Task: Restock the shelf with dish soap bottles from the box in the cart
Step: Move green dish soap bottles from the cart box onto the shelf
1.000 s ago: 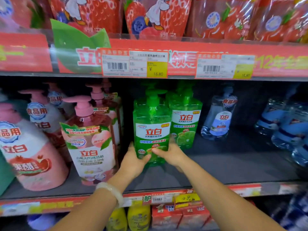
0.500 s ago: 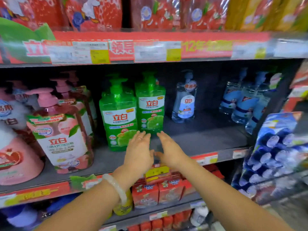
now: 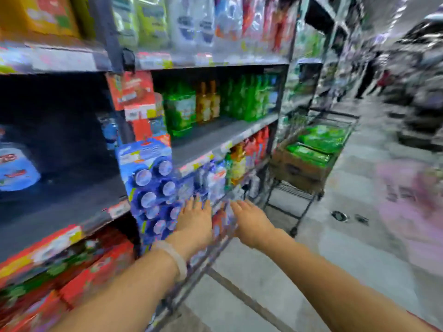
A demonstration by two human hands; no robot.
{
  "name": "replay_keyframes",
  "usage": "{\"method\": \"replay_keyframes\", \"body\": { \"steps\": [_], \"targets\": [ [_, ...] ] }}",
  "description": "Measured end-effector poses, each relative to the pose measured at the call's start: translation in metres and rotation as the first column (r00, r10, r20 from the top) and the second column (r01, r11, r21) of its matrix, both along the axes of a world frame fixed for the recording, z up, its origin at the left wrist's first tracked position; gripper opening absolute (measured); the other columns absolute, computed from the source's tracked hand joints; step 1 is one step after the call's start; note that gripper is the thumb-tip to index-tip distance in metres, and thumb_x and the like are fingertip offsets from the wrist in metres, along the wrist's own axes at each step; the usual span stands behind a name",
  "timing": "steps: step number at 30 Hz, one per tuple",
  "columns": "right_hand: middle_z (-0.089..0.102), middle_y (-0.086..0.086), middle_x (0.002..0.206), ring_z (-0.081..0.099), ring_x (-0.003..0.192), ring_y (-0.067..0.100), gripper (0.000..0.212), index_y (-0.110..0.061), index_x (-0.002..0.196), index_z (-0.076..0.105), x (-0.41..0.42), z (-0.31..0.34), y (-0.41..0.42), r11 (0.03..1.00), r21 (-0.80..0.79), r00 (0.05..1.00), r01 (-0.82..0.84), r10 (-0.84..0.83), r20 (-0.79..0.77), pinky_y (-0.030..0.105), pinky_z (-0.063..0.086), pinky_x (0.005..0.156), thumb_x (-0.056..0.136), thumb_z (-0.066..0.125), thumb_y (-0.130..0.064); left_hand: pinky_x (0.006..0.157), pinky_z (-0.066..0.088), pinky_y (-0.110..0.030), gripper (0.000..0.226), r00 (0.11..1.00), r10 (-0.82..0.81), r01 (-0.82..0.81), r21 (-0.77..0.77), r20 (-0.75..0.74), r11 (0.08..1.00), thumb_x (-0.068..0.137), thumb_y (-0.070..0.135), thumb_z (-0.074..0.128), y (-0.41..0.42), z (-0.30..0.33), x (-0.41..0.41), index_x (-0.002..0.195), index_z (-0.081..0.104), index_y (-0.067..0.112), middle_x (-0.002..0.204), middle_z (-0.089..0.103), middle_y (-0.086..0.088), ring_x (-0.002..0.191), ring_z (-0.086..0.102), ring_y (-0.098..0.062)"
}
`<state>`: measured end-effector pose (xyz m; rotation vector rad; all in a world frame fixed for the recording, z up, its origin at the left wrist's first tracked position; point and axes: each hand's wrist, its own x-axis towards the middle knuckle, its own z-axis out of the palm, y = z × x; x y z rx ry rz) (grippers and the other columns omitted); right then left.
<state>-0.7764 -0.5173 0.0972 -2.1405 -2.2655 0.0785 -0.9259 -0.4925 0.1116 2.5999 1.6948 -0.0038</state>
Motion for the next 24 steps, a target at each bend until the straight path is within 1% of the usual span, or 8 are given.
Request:
{"method": "replay_keyframes", "body": {
  "steps": [2, 5, 8, 10, 14, 19, 22, 24],
  "targets": [
    [0.029, 0.012, 0.149, 0.026, 0.139, 0.029, 0.071, -0.007, 0.143, 0.024, 0.059, 0.005, -0.008, 0.995, 0.001, 0.995, 0.099, -0.099, -0.009, 0.042, 0.028, 0.113, 0.086, 0.062, -0.022, 0.117, 0.017, -0.043, 0.077, 0.996, -0.084, 0.084, 0.015, 0.024, 0.996, 0.088, 0.035, 0.055, 0.003, 0.006, 0.06, 0.147, 0.012, 0.011, 0.155, 0.012, -0.016, 0.144, 0.012, -0.032],
    [0.023, 0.014, 0.152, 0.021, 0.142, 0.031, 0.072, -0.007, 0.146, 0.019, 0.134, 0.011, -0.016, 0.976, -0.011, 0.976, 0.218, -0.219, -0.02, 0.044, 0.025, 0.114, 0.087, 0.059, -0.02, 0.118, 0.015, -0.043, 0.074, 0.979, -0.197, 0.194, 0.044, 0.059, 0.98, 0.089, 0.029, 0.053, 0.012, 0.012, 0.138, 0.147, 0.012, 0.013, 0.155, 0.012, -0.016, 0.144, 0.009, -0.032],
    [0.026, 0.012, 0.15, 0.022, 0.14, 0.033, 0.067, -0.009, 0.145, 0.02, 0.198, 0.007, -0.012, 0.951, -0.013, 0.95, 0.309, -0.309, -0.04, 0.044, 0.026, 0.114, 0.09, 0.057, -0.022, 0.118, 0.015, -0.042, 0.075, 0.958, -0.286, 0.285, 0.039, 0.037, 0.958, 0.088, 0.031, 0.056, 0.027, 0.009, 0.207, 0.147, 0.013, 0.014, 0.156, 0.01, -0.013, 0.145, 0.006, -0.031],
    [0.024, 0.011, 0.151, 0.02, 0.141, 0.032, 0.069, -0.01, 0.145, 0.021, 0.238, 0.001, -0.004, 0.932, -0.022, 0.93, 0.363, -0.364, -0.055, 0.044, 0.026, 0.113, 0.089, 0.059, -0.023, 0.117, 0.015, -0.044, 0.076, 0.946, -0.323, 0.323, 0.003, 0.015, 0.947, 0.089, 0.031, 0.057, 0.041, 0.0, 0.251, 0.147, 0.011, 0.015, 0.156, 0.006, -0.012, 0.145, 0.002, -0.031],
    [0.017, 0.01, 0.156, 0.014, 0.145, 0.031, 0.078, -0.01, 0.147, 0.018, 0.317, -0.004, 0.029, 0.905, -0.04, 0.903, 0.424, -0.426, -0.05, 0.044, 0.021, 0.117, 0.087, 0.064, -0.029, 0.117, 0.012, -0.044, 0.077, 0.93, -0.367, 0.366, -0.058, 0.001, 0.929, 0.09, 0.028, 0.057, 0.084, -0.013, 0.339, 0.148, 0.008, 0.015, 0.157, 0.002, -0.012, 0.145, -0.001, -0.03],
    [0.019, 0.012, 0.154, 0.018, 0.143, 0.03, 0.08, -0.009, 0.147, 0.016, 0.423, 0.018, 0.087, 0.878, -0.046, 0.877, 0.476, -0.478, -0.057, 0.041, 0.023, 0.116, 0.086, 0.063, -0.031, 0.116, 0.017, -0.044, 0.073, 0.912, -0.407, 0.409, -0.042, 0.048, 0.912, 0.091, 0.027, 0.053, 0.16, 0.003, 0.446, 0.148, 0.01, 0.014, 0.157, 0.005, -0.013, 0.145, 0.002, -0.03],
    [0.028, 0.012, 0.148, 0.027, 0.138, 0.031, 0.074, -0.007, 0.144, 0.022, 0.489, 0.038, 0.126, 0.864, 0.021, 0.863, 0.502, -0.5, -0.069, 0.04, 0.027, 0.113, 0.086, 0.063, -0.031, 0.116, 0.021, -0.043, 0.071, 0.898, -0.434, 0.436, -0.001, 0.071, 0.9, 0.09, 0.029, 0.056, 0.206, 0.022, 0.507, 0.146, 0.016, 0.01, 0.155, 0.01, -0.016, 0.145, 0.005, -0.031],
    [0.027, 0.012, 0.149, 0.026, 0.138, 0.031, 0.077, -0.007, 0.144, 0.021, 0.524, 0.039, 0.146, 0.855, 0.011, 0.852, 0.519, -0.516, -0.083, 0.039, 0.027, 0.113, 0.086, 0.064, -0.034, 0.115, 0.022, -0.043, 0.069, 0.892, -0.448, 0.45, -0.02, 0.062, 0.893, 0.088, 0.029, 0.058, 0.229, 0.024, 0.541, 0.143, 0.02, 0.009, 0.154, 0.014, -0.016, 0.144, 0.007, -0.032]
  ]
}}
